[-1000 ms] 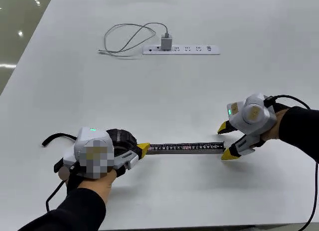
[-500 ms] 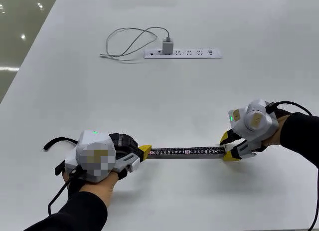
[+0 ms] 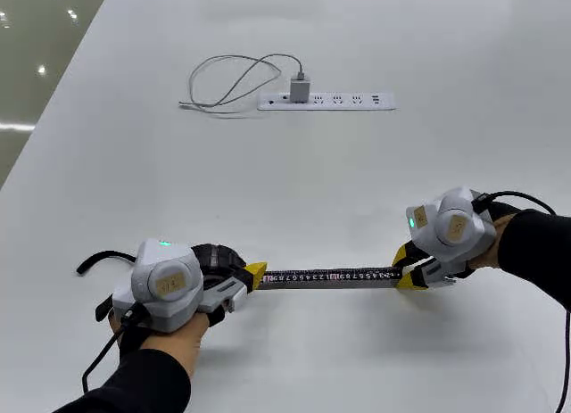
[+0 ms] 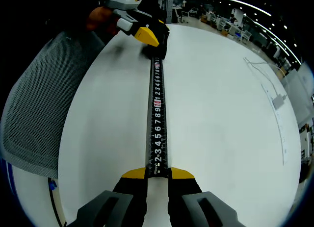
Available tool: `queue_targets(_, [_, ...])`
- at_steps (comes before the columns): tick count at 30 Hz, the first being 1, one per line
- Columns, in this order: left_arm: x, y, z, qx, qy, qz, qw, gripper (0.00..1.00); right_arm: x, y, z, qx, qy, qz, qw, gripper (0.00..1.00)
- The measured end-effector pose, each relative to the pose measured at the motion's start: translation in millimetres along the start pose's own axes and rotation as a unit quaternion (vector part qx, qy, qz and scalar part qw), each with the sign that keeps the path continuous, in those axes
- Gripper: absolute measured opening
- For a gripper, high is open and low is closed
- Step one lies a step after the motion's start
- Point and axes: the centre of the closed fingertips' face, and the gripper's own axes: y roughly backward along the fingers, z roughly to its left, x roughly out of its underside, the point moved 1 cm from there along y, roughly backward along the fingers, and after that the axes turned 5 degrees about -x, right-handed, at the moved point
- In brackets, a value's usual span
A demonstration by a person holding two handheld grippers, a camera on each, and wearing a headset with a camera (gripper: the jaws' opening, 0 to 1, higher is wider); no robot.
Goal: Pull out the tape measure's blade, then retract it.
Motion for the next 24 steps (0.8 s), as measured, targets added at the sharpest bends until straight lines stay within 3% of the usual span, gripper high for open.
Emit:
queue_targets(5, [0.3, -0.8, 1.2, -0.003, -0.001, 0.0, 1.0, 0.89, -0.4, 0.1, 0.2, 0.001, -0.021, -0.006, 0.9998, 0.12])
queue_targets(10, [1.7, -1.7, 1.7, -0.007, 0.012, 0.003, 0.9999, 0.8, -2.4, -1.0, -0.1, 0.006, -0.027, 0.004, 0.9996, 0.12])
queue_targets(13, [3.6, -1.6, 0.3, -0.009, 0.009, 0.004, 0.9999, 0.73, -2.2, -1.1, -1.9, 0.005, -0.048, 0.008, 0.9988, 0.12])
queue_targets(16, [6.8, -2.2, -1.6, -0.008, 0.011, 0.009, 0.9999, 0.72, -2.3, -1.3, -2.5, 0.005, -0.06, 0.006, 0.9982, 0.12])
queue_targets(18, [8.9, -1.9, -0.4, -0.013, -0.005, 0.012, 0.9998, 0.7, -1.6, -1.2, -2.1, 0.007, -0.062, 0.004, 0.9981, 0.12])
queue_targets(24, [11.2, -2.8, -2.3, -0.006, 0.01, 0.016, 0.9998, 0.69, -1.5, -1.1, -1.1, 0.012, -0.065, 0.001, 0.9978, 0.12])
